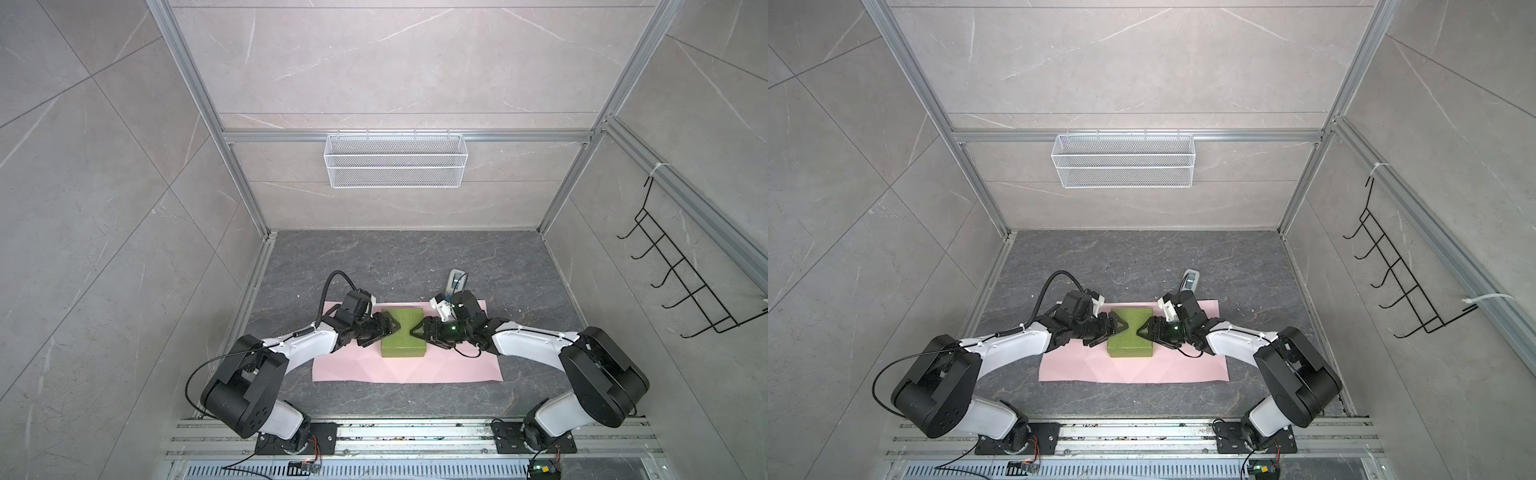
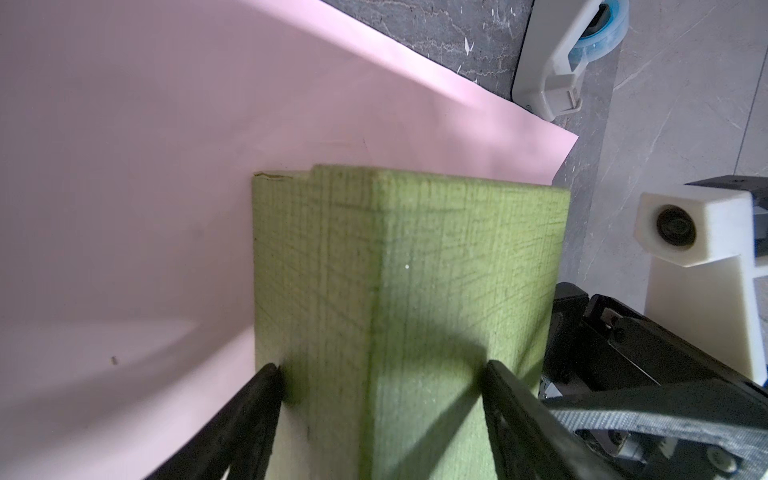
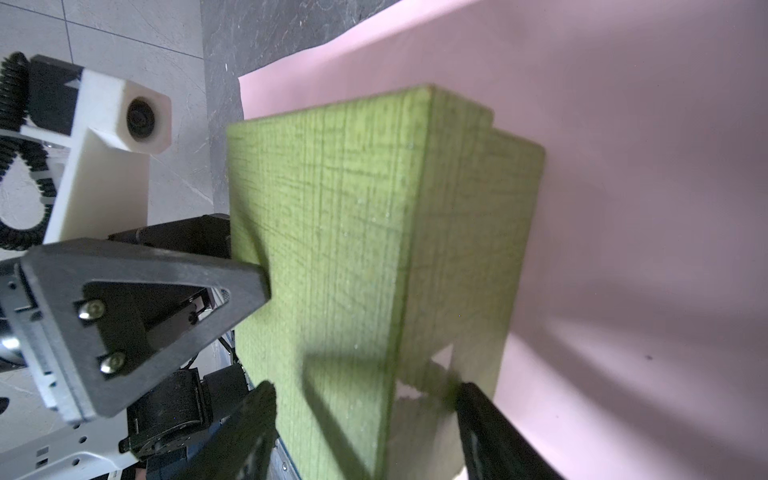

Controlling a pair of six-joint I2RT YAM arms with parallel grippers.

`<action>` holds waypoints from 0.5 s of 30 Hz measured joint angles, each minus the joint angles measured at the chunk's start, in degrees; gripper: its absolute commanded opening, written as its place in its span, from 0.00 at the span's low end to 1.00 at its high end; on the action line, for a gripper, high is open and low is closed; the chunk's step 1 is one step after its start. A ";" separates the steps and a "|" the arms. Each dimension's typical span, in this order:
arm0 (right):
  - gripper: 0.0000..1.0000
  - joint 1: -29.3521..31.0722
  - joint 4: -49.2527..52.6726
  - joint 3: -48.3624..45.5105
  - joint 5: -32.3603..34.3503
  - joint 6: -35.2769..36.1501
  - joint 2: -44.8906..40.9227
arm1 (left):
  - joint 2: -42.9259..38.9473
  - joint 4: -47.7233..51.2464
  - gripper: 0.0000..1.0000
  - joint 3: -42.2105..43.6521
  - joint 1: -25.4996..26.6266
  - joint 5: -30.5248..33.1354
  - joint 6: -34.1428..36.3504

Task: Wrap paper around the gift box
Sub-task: 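Hold the green block centered on the paper with both grippers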

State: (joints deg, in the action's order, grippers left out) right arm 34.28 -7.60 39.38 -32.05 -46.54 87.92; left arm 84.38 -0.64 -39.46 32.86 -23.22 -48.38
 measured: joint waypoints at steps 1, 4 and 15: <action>0.70 0.00 0.07 0.00 0.00 0.00 -0.13 | 0.00 0.00 0.77 0.00 0.00 -0.07 0.00; 0.70 0.00 0.09 0.00 0.20 0.00 -0.31 | 0.00 -0.04 0.78 0.00 0.00 -0.37 0.00; 0.70 0.00 0.31 -0.55 0.98 0.00 -0.48 | 1.27 -0.31 0.78 -0.81 0.00 -1.31 0.04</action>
State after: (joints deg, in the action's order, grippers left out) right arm 34.28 -7.29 38.83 -31.07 -46.54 87.44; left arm 85.65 -0.95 -40.27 32.86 -24.53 -48.34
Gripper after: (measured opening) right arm 0.706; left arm 0.777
